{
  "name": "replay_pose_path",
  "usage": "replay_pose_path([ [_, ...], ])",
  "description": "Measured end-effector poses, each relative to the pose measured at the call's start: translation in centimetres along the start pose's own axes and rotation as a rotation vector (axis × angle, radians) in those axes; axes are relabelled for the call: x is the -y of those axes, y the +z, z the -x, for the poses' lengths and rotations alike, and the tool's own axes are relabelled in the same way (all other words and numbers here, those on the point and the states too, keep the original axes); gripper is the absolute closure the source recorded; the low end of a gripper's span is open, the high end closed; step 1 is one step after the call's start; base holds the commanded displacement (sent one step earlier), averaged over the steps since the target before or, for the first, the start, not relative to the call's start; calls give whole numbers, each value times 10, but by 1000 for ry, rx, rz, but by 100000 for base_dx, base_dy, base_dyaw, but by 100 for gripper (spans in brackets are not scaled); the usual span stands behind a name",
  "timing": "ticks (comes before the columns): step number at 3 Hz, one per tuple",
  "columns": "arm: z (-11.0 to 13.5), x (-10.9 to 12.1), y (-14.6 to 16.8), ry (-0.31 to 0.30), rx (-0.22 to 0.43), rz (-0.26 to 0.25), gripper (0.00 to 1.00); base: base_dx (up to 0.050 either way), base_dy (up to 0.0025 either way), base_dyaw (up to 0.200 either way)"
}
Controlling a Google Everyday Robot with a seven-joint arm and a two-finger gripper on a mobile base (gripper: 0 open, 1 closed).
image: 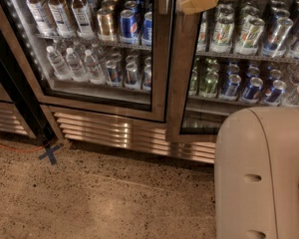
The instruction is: Open right fridge door
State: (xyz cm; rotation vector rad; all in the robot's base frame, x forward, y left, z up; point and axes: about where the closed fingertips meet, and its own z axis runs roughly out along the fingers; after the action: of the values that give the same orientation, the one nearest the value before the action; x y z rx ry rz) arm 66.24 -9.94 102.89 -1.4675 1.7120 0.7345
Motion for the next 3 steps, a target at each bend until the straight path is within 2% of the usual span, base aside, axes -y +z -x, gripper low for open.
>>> replay_pose_path([
  [1,22,-29,-22,20,-79,-17,100,-4246,-4,34],
  [3,23,-22,-21,21,-66,-31,100,0,0,0],
])
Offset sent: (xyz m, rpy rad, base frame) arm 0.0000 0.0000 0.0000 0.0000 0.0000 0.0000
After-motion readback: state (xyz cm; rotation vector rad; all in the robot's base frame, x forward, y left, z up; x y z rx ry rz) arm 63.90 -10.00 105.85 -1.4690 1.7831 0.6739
